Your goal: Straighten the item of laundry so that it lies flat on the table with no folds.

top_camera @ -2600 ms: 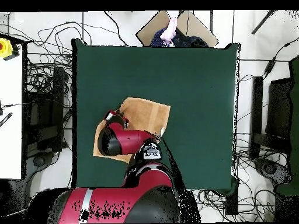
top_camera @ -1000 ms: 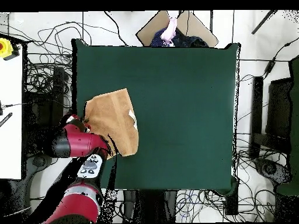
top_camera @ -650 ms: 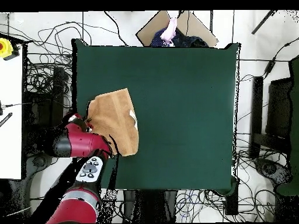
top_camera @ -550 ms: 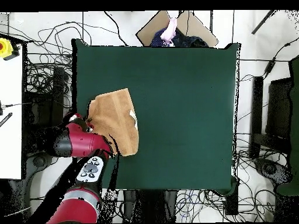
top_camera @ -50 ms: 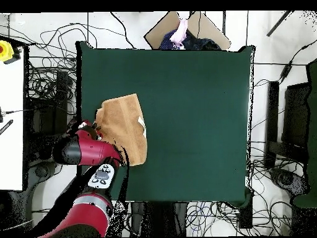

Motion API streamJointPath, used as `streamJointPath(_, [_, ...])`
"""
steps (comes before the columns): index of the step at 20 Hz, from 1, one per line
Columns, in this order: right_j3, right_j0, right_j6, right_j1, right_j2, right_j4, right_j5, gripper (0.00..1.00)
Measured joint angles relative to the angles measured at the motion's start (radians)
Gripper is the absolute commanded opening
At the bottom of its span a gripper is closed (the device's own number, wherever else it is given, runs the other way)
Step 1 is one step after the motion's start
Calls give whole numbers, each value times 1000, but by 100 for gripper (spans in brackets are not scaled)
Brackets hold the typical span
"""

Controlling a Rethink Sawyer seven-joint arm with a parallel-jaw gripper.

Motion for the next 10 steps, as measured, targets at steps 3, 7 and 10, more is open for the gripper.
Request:
streamJointPath(3, [-5,0,0,12,9,12,-15,0])
streamJointPath(7, [-13,0,0,21,16,37,-20,0])
streamJointPath(10, [-26,13,0,30,16,74,-19,0])
